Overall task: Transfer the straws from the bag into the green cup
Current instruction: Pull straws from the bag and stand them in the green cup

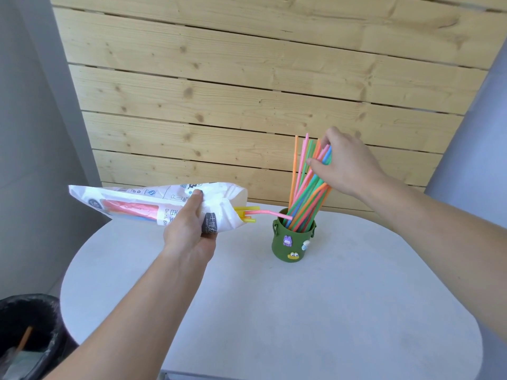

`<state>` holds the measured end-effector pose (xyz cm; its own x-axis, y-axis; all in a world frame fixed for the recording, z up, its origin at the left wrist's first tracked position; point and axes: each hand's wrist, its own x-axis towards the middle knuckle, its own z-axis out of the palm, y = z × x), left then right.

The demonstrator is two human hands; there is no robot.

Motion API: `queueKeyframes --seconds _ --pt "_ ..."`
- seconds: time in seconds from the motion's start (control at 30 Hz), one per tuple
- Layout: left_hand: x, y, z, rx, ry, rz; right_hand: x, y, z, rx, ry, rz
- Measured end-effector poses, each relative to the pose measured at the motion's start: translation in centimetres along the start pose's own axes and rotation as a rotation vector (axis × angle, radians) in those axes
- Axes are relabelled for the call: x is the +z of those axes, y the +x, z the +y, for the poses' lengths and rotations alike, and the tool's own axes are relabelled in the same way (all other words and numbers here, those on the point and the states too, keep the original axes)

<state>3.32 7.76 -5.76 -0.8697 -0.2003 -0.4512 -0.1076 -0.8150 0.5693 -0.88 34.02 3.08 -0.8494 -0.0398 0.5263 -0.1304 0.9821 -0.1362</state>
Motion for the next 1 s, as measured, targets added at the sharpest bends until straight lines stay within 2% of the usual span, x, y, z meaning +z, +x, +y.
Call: queueKeyframes --seconds 0.13,0.4,0.53,0.7,1.0 --pt "0.0 0.1 -0.1 0.005 -0.001 -0.006 0.7 -0.2 0.0 0.003 -0.010 0.114" --pt "0.0 0.0 0.0 -0.001 -0.004 0.012 1.3 -0.1 0.0 0.079 0.188 0.146" --pt "0.0 0.0 0.0 -0.002 -0.003 0.019 1.0 -0.3 0.1 0.090 0.132 0.202" --pt "-0.2 0.1 0.0 -0.002 0.002 0.010 0.4 -0.7 0.5 0.102 0.073 0.162" --pt "-0.3 -0.1 0.0 -0.004 0.002 -0.006 -0.6 -2.2 1.0 0.107 0.125 0.125"
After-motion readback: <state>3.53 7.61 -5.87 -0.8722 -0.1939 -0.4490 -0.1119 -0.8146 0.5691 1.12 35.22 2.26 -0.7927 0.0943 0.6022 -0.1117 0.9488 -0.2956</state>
